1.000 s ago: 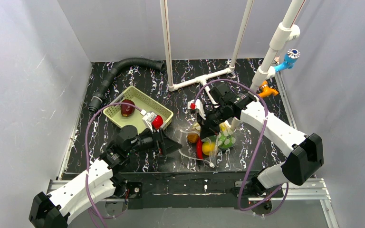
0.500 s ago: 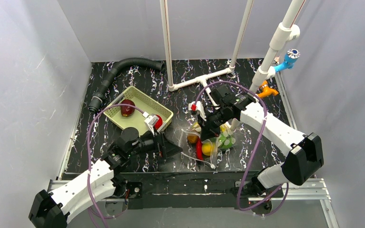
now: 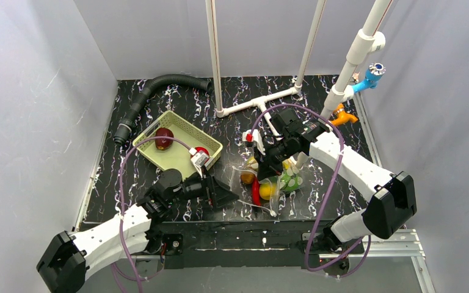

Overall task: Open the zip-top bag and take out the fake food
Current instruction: Place the fake vegetable in the bin, then pick up the fake fruit from the zipper food storage bag.

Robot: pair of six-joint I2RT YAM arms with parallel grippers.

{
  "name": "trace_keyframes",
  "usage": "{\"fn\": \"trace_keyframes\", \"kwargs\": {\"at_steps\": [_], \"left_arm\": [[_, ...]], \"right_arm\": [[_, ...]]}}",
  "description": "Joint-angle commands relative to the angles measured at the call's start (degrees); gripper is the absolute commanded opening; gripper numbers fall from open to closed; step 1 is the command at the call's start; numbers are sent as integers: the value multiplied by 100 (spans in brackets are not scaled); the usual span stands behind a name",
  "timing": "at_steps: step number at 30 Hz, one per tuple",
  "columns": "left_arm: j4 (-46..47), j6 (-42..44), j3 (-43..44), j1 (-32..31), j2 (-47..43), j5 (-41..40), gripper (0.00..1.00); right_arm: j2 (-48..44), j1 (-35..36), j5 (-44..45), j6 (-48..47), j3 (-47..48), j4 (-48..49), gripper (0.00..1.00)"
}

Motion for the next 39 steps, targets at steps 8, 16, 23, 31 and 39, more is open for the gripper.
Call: {"fn": "trace_keyframes", "kwargs": {"at_steps": [8,16,23,31,39], "left_arm": [[317,92,106,-307,258,-432,98],[565,266,398,-639,734,-689,97],[348,357,862,-1122,1399,-1186,81],[-127,8,1301,-1465,2157,-2258,55],[144,621,1663,-1772,3054,-2545,55]], "right_arm": [[-228,-38,-145,2,-80,162,1],[-147,-39,-188,15,-56,164,1],[-110,-38,-224,21,-37,156,1],[-117,-38,-226,32,-58,181,1],[-114,-38,-286,45,-84,215,1]]}}
